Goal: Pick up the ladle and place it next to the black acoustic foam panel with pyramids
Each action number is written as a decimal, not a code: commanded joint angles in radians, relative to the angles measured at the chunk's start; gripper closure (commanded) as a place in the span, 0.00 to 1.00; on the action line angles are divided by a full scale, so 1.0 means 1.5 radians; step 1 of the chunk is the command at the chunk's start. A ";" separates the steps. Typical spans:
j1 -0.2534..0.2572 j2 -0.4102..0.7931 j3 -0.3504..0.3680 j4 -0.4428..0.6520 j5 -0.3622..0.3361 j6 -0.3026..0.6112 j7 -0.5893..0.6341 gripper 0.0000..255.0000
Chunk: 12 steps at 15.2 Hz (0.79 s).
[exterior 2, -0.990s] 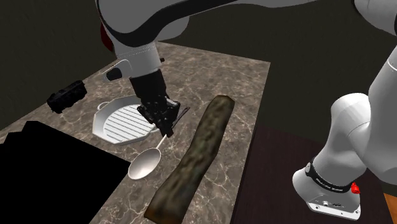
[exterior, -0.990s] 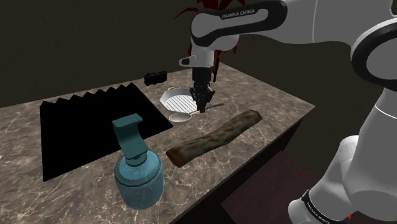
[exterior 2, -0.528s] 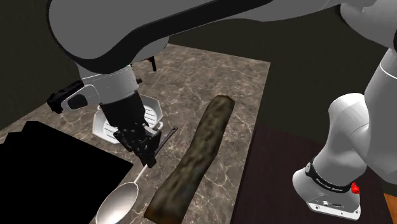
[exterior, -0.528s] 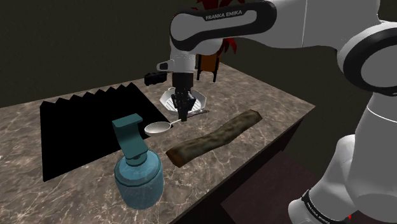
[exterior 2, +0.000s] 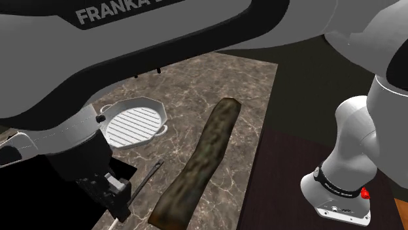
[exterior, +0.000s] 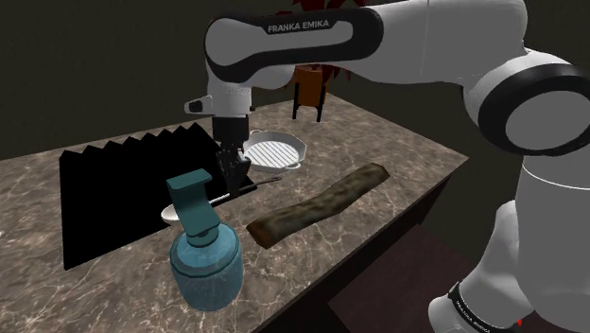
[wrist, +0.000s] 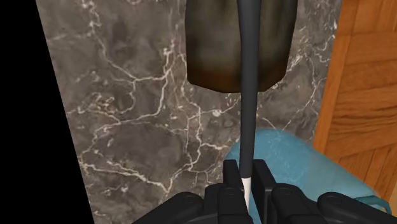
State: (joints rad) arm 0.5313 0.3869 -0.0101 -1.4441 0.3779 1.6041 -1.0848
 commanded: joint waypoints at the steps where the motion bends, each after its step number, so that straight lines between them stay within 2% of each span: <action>1: 0.014 0.034 0.008 0.047 0.002 -0.004 0.026 1.00; 7: 0.061 0.155 0.031 0.232 0.001 -0.038 0.112 1.00; 8: 0.069 0.182 0.035 0.275 0.000 -0.049 0.127 1.00; 9: 0.082 0.234 0.040 0.360 -0.003 -0.073 0.154 1.00; 12: 0.083 0.227 0.039 0.321 -0.002 -0.044 0.143 1.00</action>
State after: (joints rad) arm 0.6532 0.7272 0.0481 -0.9477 0.3751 1.5232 -0.8685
